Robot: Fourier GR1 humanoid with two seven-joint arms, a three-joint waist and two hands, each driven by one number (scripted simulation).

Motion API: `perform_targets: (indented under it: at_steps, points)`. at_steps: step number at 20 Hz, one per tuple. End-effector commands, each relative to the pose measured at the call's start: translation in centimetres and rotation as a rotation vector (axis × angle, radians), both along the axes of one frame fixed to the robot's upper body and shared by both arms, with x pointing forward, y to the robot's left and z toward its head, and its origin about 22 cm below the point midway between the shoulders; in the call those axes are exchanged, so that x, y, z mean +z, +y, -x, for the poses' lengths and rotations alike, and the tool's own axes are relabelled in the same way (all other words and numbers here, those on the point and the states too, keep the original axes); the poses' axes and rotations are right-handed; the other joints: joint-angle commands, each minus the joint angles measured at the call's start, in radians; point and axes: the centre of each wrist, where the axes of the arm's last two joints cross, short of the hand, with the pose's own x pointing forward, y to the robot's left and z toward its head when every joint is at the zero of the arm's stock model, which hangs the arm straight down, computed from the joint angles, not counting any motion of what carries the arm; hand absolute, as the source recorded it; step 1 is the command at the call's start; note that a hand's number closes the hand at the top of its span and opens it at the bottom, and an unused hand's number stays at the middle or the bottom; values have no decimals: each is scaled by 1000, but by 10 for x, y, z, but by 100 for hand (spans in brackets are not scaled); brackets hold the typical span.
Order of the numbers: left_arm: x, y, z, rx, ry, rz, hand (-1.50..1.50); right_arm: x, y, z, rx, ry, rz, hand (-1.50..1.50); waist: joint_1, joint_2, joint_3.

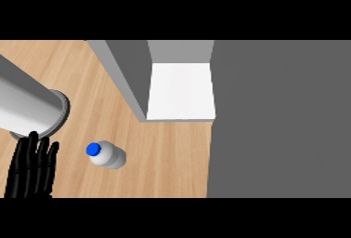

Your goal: Pick up the bottled water, place it into the cabinet and close the cabinet

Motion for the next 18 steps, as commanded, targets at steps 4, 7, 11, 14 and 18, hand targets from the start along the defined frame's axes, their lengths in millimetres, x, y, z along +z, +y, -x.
perform_targets:
  at_steps: [4,7,11,14,18]
  points:
    - [-43,17,-7,106,37,-5,-150,21,0,30,-9,-31,-9,-150,-6,-1,-1]
    - [-62,27,-26,122,67,-9,-150,28,4,29,-17,-35,-27,-150,-4,3,-2]
    - [-80,37,-23,118,81,-2,-150,26,0,39,-10,-47,10,-150,-9,0,-1]
    - [-111,34,-33,114,104,21,-150,24,-2,42,12,-55,8,-150,-12,0,-1]
    - [-149,44,-28,127,110,32,-150,23,-6,44,-6,-46,16,-150,-8,1,-1]
